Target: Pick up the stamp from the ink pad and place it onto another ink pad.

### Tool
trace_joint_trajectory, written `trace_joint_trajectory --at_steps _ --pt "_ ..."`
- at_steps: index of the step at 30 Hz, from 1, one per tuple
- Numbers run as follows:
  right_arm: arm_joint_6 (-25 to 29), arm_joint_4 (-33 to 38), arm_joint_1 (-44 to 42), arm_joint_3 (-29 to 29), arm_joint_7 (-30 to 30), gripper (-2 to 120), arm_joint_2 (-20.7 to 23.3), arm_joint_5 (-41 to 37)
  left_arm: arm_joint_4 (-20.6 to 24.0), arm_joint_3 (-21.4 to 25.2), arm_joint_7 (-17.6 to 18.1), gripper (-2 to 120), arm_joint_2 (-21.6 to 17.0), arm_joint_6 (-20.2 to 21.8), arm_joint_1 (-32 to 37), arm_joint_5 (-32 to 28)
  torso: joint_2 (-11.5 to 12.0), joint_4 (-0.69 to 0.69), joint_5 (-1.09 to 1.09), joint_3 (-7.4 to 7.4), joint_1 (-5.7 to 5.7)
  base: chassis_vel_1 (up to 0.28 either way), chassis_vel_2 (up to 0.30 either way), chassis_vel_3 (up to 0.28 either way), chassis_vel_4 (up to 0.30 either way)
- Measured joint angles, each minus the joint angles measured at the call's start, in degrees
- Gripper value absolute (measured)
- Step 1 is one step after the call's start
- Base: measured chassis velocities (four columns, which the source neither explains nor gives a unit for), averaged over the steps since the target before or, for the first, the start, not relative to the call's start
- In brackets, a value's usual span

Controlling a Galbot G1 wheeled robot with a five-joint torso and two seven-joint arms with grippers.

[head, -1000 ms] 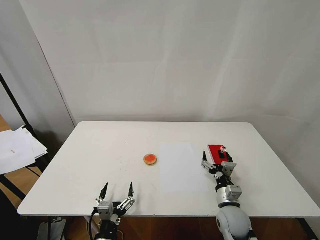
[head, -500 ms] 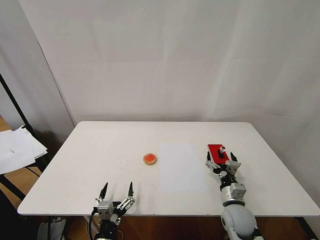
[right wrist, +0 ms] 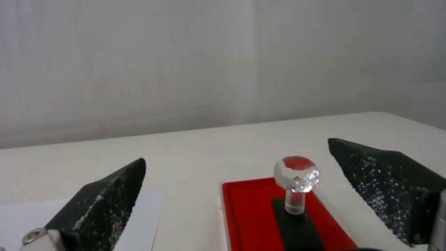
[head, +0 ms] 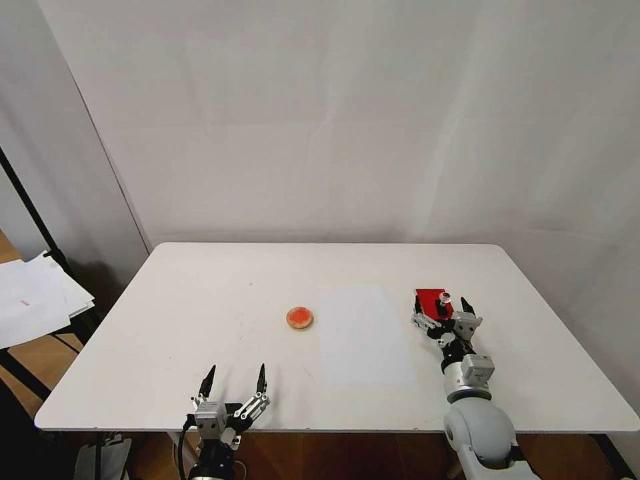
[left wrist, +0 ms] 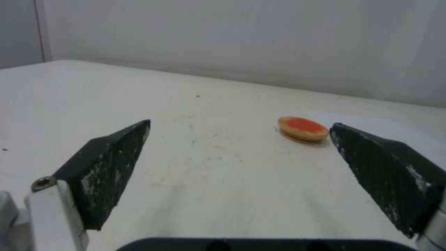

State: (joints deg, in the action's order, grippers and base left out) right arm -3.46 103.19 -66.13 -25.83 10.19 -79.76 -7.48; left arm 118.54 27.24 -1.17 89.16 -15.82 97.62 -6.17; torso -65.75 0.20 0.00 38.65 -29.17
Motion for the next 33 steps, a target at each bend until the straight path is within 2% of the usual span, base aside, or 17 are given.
trace_joint_trajectory --at_steps 11,25,33 --pt "-6.36 -0.65 2.79 -0.35 1.69 100 0.24 -1.19 0.00 0.00 0.00 102 0.00 0.00 0.00 0.00 0.00 0.01 0.00 0.00 0.00 0.000 0.000 0.000 0.000" --pt "-7.55 -0.64 2.27 -0.61 2.11 98 0.41 -1.39 0.00 0.00 0.00 102 0.00 0.00 0.00 0.00 0.00 0.01 0.00 -0.01 0.00 0.000 0.000 0.000 0.000" --pt "-8.28 -1.20 2.60 -0.61 2.91 77 0.18 -1.80 0.00 0.00 0.00 102 0.00 0.00 0.00 0.00 0.00 0.01 0.00 0.00 0.00 0.000 0.000 0.000 0.000"
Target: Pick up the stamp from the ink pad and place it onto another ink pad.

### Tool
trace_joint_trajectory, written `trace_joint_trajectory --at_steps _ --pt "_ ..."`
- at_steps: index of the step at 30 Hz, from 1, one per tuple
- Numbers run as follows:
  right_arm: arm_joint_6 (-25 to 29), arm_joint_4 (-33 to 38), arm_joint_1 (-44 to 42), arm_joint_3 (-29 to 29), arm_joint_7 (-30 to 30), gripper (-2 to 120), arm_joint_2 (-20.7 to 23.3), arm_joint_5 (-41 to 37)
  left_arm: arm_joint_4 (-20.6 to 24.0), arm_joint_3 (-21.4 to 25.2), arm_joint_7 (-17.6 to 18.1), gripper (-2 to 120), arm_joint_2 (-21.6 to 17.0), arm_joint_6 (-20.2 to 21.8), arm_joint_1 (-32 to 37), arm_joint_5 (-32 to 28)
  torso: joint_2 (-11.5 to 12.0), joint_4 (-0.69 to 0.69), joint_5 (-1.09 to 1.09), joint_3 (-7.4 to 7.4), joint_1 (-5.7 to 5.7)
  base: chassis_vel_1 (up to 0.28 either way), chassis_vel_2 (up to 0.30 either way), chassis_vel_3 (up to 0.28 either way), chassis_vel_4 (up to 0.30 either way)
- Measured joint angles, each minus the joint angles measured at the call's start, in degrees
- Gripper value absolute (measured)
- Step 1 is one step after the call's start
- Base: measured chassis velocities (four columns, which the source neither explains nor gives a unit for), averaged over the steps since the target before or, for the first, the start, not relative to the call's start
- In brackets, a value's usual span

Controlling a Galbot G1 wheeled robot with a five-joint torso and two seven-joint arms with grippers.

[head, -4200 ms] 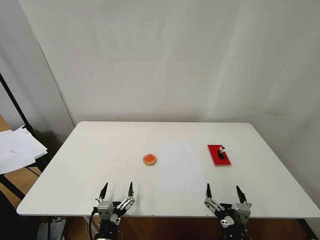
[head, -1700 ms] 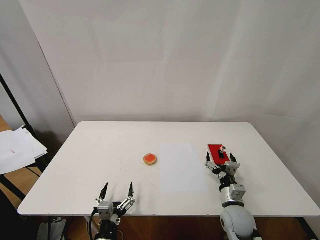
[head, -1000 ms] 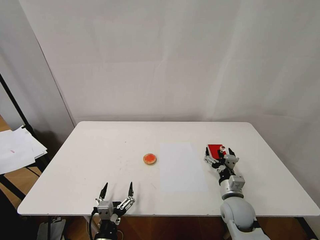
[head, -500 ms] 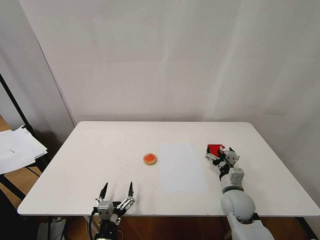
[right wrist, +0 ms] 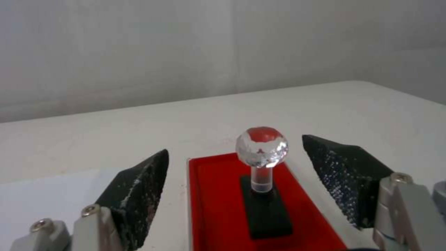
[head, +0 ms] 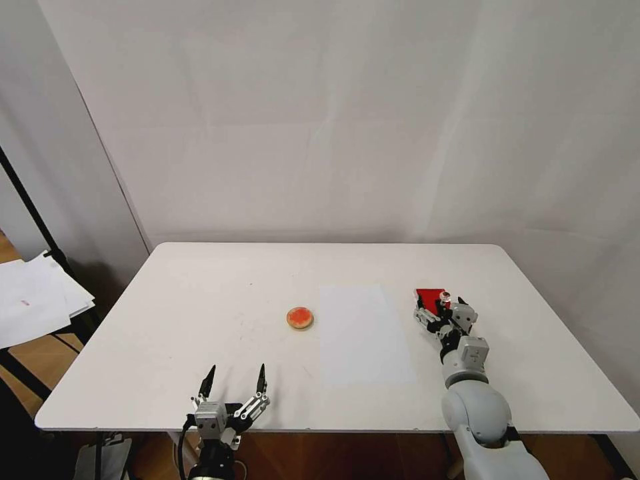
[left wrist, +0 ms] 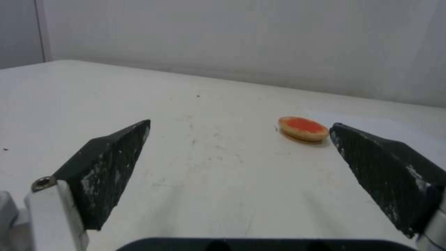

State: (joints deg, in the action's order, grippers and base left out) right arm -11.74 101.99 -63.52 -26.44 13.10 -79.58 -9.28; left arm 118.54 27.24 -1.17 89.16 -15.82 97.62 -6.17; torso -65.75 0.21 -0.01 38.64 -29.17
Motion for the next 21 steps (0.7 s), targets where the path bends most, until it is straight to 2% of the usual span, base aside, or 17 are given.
trace_joint_trajectory --at_steps 3,6,8,12,16,18,21 --pt "-0.01 -0.06 0.04 0.04 0.17 71 -0.12 0.00 0.00 0.00 0.00 102 0.00 0.00 0.00 0.00 0.00 0.00 0.00 0.00 0.00 0.000 0.000 0.000 0.000" --pt "-0.03 -0.11 0.05 0.04 0.44 56 -0.25 0.01 0.00 0.00 0.00 102 0.00 0.00 0.00 0.00 0.00 0.00 0.00 0.00 0.00 0.000 0.000 0.000 0.000" --pt "-0.06 -0.14 0.05 0.04 0.60 53 -0.30 0.02 0.00 0.00 0.00 102 0.00 0.00 0.00 0.00 0.00 0.00 0.00 0.00 0.00 0.000 0.000 0.000 0.000" --pt "-0.17 -0.20 -0.05 0.04 1.11 35 -0.52 0.04 0.00 0.00 0.00 102 0.00 0.00 0.00 0.00 0.00 0.00 0.00 0.00 0.00 0.000 0.000 0.000 0.000" --pt "-0.33 -0.20 -0.16 0.04 1.38 26 -0.71 0.05 0.00 0.00 0.00 102 0.00 0.00 0.00 0.00 0.00 0.00 0.00 0.00 0.00 0.000 0.000 0.000 0.000" --pt "-0.34 -0.20 -0.21 0.05 1.39 15 -0.78 0.05 0.00 0.00 0.00 102 0.00 0.00 0.00 0.00 0.00 0.00 0.00 0.00 0.00 0.000 0.000 0.000 0.000" --pt "-0.35 -0.21 -0.22 0.08 1.44 8 -0.85 0.05 0.00 0.00 0.00 102 0.00 0.00 0.00 0.00 0.00 0.00 0.00 0.00 0.00 0.000 0.000 0.000 0.000"
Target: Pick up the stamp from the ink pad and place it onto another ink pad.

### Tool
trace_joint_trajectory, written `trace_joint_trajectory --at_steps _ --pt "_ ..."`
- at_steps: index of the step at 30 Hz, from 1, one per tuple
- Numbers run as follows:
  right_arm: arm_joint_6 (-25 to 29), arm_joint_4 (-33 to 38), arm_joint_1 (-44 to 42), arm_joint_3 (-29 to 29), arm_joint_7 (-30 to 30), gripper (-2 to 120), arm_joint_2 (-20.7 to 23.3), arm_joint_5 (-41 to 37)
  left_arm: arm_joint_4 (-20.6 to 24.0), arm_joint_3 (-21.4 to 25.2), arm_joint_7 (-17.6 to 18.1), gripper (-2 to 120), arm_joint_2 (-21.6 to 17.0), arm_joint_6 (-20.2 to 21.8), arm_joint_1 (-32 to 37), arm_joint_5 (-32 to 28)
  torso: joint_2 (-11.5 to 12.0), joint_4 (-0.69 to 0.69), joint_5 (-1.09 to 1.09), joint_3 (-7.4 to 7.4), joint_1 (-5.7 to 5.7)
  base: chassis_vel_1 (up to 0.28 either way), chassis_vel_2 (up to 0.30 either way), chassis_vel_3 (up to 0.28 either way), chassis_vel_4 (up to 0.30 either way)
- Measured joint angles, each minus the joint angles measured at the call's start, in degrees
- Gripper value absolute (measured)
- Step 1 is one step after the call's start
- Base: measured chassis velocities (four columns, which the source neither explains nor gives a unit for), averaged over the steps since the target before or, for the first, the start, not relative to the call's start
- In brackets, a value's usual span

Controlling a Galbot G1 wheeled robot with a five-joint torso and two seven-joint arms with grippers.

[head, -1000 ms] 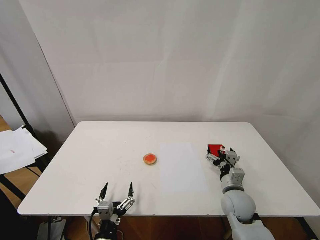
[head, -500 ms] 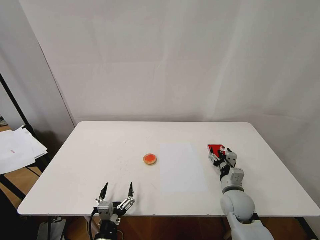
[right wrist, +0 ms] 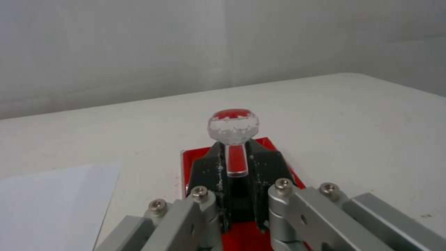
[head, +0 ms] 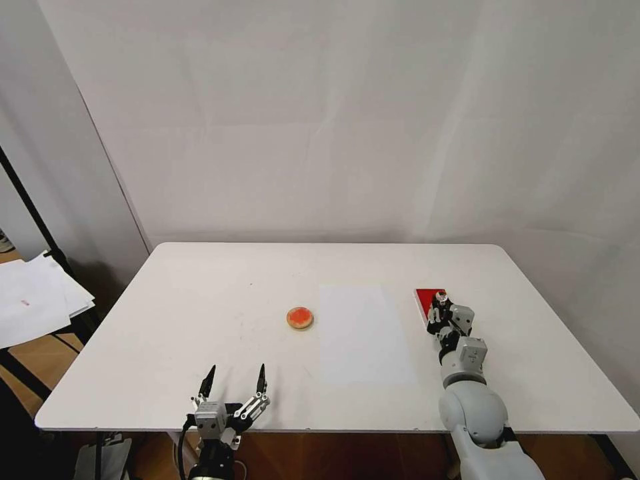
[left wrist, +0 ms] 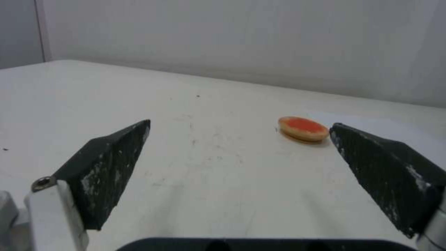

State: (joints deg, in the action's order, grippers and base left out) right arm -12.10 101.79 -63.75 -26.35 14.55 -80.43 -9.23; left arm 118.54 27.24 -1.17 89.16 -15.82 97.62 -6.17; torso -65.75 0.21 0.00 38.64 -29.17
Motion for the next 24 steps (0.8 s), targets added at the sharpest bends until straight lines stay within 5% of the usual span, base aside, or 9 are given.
trace_joint_trajectory --at_steps 18,24 --pt "0.35 6.02 -2.23 1.53 -0.33 7 0.01 -0.88 0.00 0.00 0.00 102 0.00 0.00 0.00 0.00 0.00 0.00 -0.01 0.00 0.00 0.000 0.000 0.000 0.000" --pt "1.08 12.33 -5.66 7.81 -2.68 7 -0.32 -2.41 0.00 0.00 0.00 102 0.00 0.00 0.00 0.00 0.00 -0.01 -0.01 0.00 0.00 0.000 0.000 0.000 0.000"
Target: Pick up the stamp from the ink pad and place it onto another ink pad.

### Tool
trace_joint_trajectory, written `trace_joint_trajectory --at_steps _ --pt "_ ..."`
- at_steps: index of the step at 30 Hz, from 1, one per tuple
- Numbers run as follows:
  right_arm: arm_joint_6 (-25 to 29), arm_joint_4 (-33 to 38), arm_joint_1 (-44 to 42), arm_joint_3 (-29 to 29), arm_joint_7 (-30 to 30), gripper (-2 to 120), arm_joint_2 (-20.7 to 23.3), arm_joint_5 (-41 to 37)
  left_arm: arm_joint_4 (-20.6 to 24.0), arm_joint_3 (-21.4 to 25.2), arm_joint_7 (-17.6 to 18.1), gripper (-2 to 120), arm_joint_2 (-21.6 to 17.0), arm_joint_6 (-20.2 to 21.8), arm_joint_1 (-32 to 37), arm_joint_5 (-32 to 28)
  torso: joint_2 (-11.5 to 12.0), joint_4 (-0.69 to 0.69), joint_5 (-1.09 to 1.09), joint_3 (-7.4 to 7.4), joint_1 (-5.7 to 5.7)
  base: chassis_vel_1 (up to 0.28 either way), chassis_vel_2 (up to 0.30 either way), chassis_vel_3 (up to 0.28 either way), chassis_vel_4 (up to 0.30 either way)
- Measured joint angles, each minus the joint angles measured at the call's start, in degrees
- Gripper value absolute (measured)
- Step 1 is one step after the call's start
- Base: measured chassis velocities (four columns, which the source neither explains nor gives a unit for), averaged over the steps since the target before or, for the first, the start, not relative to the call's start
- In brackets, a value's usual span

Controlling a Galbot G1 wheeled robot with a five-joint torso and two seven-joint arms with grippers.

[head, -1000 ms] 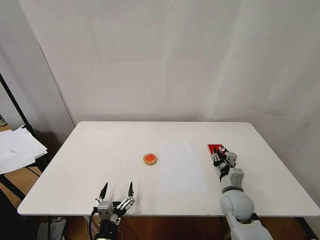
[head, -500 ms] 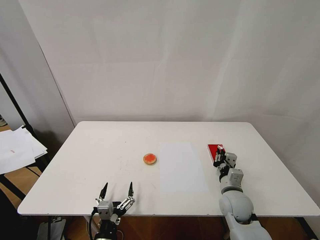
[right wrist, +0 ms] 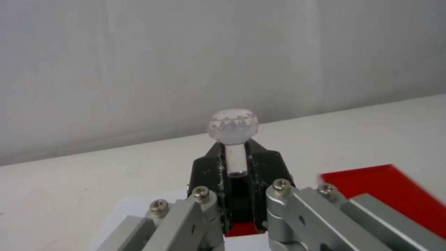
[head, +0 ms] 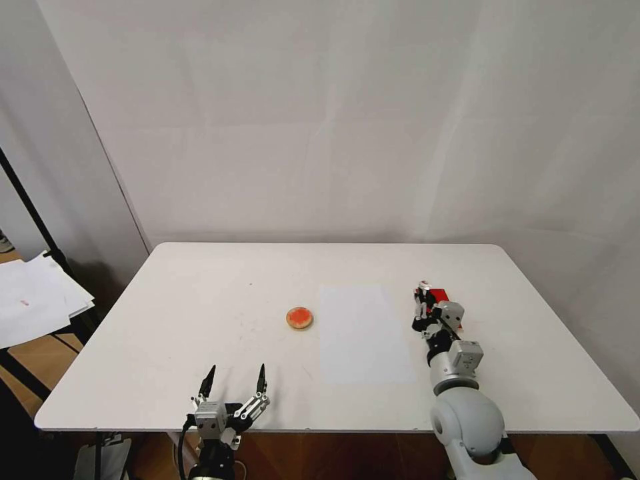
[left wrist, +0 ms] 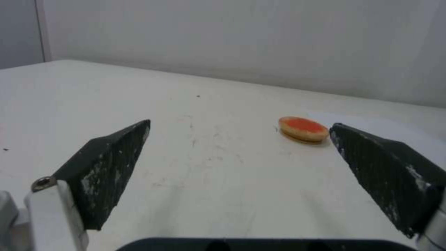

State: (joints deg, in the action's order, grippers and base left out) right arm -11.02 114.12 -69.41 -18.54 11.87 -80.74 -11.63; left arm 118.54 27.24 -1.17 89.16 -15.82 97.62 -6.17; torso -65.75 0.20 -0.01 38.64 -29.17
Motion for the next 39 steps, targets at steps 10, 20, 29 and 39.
trace_joint_trajectory --at_steps 10,20,29,39 --pt "0.41 4.50 -6.81 9.12 -0.75 7 0.75 -3.01 0.00 0.00 0.00 102 0.00 0.00 0.00 0.00 0.00 0.01 0.00 0.00 0.01 0.000 0.000 0.000 0.000" --pt "3.25 0.83 -6.78 9.59 -1.34 7 -0.68 -1.32 0.00 -0.01 0.00 102 0.00 0.00 0.01 0.00 0.00 0.01 0.00 0.00 0.00 0.000 0.000 0.000 0.000" --pt "4.22 -0.97 -8.09 9.44 -1.29 7 -0.72 -0.32 0.00 0.00 0.00 102 0.00 0.00 0.00 0.00 0.00 0.01 0.01 0.00 0.00 0.000 0.000 0.000 0.000" --pt "4.07 -0.95 -10.59 10.81 -1.06 7 -0.46 0.53 0.00 0.00 0.00 102 0.00 0.00 0.00 0.00 -0.02 0.01 0.00 0.00 0.01 0.000 0.000 0.000 0.000"
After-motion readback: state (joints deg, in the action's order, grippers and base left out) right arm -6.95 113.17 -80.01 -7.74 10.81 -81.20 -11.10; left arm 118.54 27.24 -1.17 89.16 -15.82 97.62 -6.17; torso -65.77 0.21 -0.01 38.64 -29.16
